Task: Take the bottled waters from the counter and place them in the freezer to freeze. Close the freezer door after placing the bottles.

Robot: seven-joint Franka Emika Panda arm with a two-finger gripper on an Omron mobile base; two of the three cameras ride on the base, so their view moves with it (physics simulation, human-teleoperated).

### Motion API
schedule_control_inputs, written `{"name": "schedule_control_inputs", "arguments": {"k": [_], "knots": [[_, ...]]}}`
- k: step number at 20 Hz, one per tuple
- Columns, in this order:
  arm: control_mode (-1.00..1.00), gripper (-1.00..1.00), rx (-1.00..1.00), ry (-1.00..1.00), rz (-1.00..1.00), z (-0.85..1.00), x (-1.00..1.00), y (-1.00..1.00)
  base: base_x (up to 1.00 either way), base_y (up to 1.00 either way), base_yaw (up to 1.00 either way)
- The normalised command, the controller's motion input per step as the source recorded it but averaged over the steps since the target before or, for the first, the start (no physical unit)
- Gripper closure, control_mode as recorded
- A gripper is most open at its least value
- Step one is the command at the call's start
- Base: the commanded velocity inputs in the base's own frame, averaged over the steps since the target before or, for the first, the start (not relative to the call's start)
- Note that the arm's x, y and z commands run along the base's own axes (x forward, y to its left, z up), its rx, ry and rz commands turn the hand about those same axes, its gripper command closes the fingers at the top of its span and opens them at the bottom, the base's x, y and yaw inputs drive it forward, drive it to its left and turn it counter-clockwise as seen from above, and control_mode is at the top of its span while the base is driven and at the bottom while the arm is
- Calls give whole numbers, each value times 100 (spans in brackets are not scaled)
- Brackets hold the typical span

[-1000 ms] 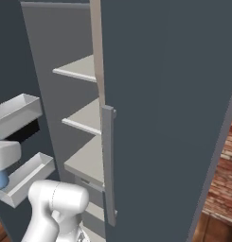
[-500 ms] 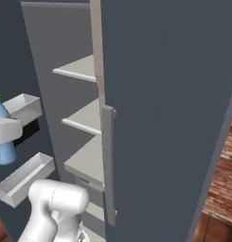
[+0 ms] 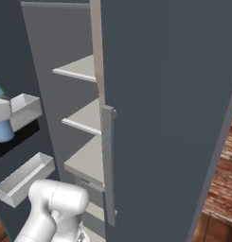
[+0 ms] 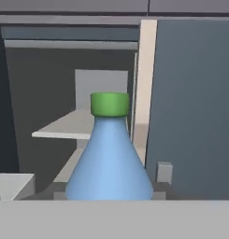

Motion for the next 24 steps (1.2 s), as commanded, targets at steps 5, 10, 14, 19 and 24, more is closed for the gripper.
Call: {"name": "schedule_control_inputs", "arguments": {"k": [5,10,14,19,24], "knots": [[-100,100,0,-11,5,12,6,0,0,0,0],[-100,100,0,-15,8,9,26,0,0,0,0],[-100,100,0,-14,7,5,30,0,0,0,0],[-100,100,0,-7,0,8,34,0,0,0,0],[-100,100,0,2,0,1,49,0,0,0,0]]}}
